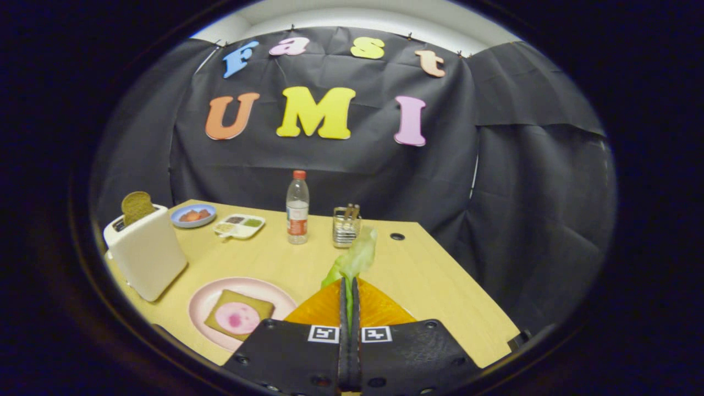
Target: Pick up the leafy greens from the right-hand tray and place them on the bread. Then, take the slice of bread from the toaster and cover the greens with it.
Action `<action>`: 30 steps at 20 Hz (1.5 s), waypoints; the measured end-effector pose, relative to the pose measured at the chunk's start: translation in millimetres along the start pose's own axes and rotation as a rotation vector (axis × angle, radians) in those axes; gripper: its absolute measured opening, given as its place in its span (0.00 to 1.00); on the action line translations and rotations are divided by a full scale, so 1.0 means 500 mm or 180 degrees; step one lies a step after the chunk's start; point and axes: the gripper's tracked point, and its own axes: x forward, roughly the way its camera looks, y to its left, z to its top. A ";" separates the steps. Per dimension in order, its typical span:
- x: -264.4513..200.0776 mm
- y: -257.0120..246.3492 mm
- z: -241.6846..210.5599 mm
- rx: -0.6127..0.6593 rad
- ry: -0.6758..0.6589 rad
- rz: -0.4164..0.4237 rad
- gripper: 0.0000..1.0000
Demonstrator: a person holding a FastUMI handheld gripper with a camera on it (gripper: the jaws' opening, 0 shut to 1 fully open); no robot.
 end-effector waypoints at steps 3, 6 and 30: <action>-0.015 0.102 0.016 -0.0019 -0.0025 0.0255 0.00; -0.016 0.203 0.012 -0.0006 0.0002 0.0522 0.00; 0.093 0.290 -0.213 -0.0480 0.0729 0.0389 0.16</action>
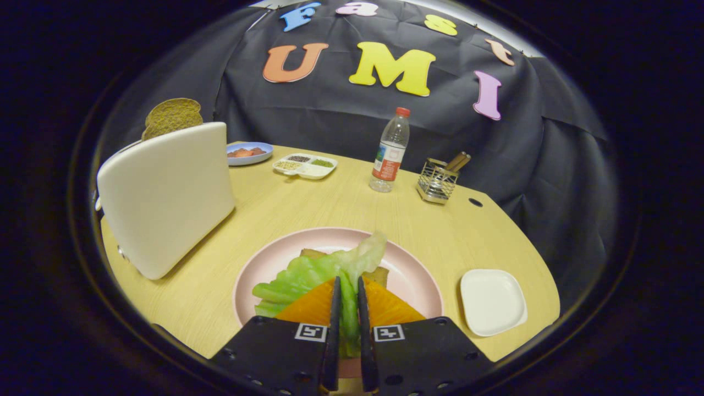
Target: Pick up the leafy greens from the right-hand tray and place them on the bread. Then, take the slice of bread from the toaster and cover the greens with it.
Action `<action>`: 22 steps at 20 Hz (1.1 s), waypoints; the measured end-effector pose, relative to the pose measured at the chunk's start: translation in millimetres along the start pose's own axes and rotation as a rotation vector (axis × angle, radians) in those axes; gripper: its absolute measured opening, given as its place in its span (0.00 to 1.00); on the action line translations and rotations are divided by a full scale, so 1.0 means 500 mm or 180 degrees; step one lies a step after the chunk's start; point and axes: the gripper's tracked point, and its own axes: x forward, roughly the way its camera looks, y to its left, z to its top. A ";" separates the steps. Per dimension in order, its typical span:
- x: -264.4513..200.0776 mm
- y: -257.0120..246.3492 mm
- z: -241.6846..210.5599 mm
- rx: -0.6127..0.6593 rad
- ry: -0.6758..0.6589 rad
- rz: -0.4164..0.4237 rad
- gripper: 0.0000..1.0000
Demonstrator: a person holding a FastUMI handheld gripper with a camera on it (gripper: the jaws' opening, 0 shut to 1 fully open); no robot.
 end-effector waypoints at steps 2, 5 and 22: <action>-0.004 -0.013 0.006 0.0016 -0.0034 -0.0060 0.26; -0.020 -0.043 0.029 0.0027 -0.0173 -0.0210 0.44; -0.262 0.020 0.328 0.0299 -0.1138 0.0475 0.95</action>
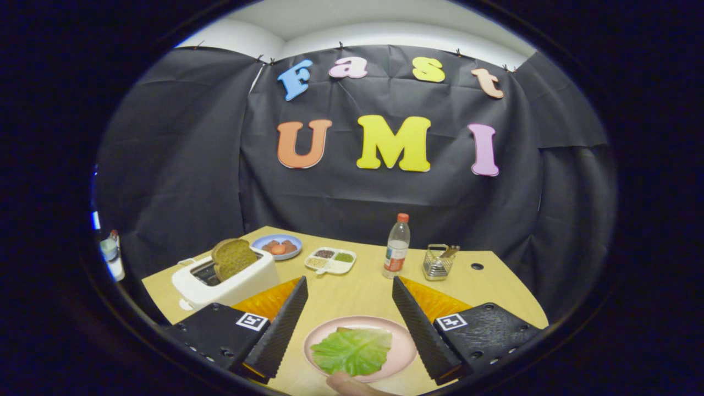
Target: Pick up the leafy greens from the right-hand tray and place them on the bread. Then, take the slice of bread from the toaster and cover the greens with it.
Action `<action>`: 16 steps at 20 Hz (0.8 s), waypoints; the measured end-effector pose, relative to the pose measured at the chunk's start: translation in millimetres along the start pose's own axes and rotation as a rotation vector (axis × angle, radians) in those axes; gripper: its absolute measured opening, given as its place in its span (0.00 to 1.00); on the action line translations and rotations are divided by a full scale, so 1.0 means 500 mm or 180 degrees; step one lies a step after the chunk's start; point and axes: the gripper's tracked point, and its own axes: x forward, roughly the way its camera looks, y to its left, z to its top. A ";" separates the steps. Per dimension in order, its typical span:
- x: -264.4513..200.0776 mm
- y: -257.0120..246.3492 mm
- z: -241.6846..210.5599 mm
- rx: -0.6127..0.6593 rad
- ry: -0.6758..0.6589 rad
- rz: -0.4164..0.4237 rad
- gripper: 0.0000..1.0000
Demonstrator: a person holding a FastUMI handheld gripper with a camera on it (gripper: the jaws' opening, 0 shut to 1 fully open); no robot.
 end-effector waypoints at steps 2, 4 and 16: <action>0.004 0.053 0.036 0.0039 -0.0020 0.0075 0.95; 0.010 0.102 0.062 0.0119 -0.0026 0.0115 0.95; 0.129 0.331 0.073 0.0057 0.0199 0.0239 0.95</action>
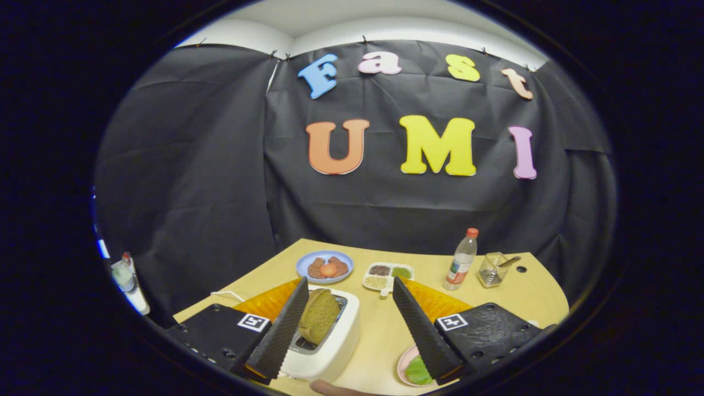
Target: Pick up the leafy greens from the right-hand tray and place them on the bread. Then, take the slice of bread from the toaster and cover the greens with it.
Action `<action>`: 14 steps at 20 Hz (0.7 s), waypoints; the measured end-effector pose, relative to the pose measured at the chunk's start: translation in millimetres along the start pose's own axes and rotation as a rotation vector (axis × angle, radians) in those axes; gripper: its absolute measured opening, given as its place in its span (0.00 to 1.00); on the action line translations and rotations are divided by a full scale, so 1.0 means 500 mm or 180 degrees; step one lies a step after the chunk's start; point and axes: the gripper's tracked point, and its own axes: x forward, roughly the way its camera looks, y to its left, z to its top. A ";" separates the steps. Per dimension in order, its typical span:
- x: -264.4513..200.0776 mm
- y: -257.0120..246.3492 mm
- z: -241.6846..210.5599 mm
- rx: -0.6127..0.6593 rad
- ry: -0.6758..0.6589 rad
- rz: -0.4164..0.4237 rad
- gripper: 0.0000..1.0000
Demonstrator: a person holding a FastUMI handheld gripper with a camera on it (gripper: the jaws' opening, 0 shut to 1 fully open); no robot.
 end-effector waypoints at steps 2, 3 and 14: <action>0.035 0.029 -0.027 -0.0027 0.0137 -0.0016 0.95; 0.051 0.046 -0.043 -0.0016 0.0219 0.0001 0.95; 0.141 0.076 -0.131 -0.0098 0.0596 -0.0361 0.61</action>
